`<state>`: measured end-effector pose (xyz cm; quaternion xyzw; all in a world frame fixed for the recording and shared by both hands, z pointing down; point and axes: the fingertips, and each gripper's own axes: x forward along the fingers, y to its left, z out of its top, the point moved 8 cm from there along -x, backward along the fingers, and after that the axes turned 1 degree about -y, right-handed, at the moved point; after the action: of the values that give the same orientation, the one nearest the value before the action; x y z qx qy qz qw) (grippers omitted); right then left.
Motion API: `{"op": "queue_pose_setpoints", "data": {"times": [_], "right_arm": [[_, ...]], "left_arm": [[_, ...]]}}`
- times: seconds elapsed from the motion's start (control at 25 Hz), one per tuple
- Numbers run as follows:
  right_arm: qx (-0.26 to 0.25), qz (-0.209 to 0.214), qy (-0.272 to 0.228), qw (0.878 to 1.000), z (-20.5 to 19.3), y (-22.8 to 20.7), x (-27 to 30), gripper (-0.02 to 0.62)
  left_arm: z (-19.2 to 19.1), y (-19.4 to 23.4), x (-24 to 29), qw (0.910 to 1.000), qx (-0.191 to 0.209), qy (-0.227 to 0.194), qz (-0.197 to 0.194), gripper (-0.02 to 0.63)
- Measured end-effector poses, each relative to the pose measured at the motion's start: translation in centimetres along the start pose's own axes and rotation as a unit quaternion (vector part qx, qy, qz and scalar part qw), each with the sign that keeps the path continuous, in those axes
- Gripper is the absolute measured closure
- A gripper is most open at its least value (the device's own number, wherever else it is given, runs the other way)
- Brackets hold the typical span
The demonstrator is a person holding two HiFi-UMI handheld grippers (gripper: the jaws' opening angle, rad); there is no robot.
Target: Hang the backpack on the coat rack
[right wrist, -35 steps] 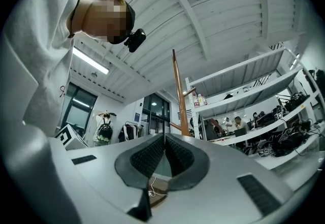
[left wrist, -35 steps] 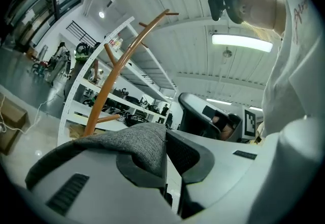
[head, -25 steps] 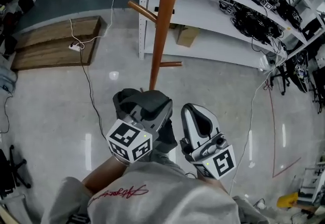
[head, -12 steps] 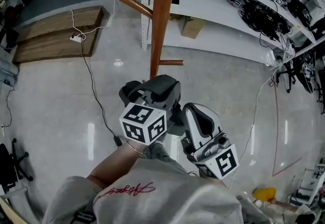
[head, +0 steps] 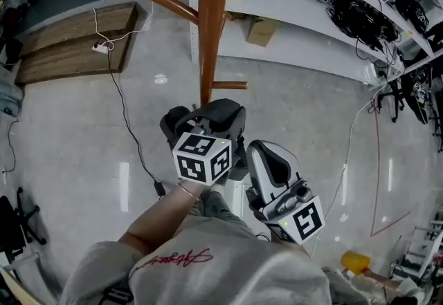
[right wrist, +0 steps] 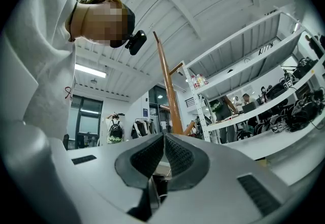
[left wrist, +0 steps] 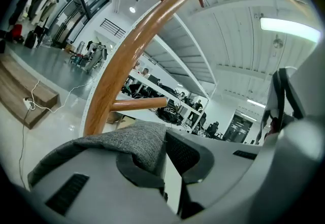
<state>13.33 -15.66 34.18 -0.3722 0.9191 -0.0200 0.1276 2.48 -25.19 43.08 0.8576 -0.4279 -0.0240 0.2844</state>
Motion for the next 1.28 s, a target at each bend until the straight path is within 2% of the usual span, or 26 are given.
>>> {"op": "queue_pose_setpoints", "data": {"times": [0.32,0.8,0.96,1.28], "right_arm": [[0.005,-0.002,0.009,1.000,-0.8,-0.4,0.1,0.575],[0.016,-0.005,0.021,1.000,-1.6,-1.4,0.0,0.574],[0.019,0.000,0.024,1.000,-1.7,-1.1,0.1,0.574],[0.021,0.007,0.031,0.999,-1.9,-1.3,0.2,0.574]], "left_arm": [[-2.4,2.8,1.1,0.9997,-0.010,0.018,0.014,0.561],[-5.7,3.6,2.2,0.9985,0.045,0.023,0.022,0.561],[-7.5,4.5,2.2,0.9987,0.025,0.039,0.022,0.561],[-8.8,5.9,2.2,0.9925,0.111,0.032,0.040,0.561]]}}
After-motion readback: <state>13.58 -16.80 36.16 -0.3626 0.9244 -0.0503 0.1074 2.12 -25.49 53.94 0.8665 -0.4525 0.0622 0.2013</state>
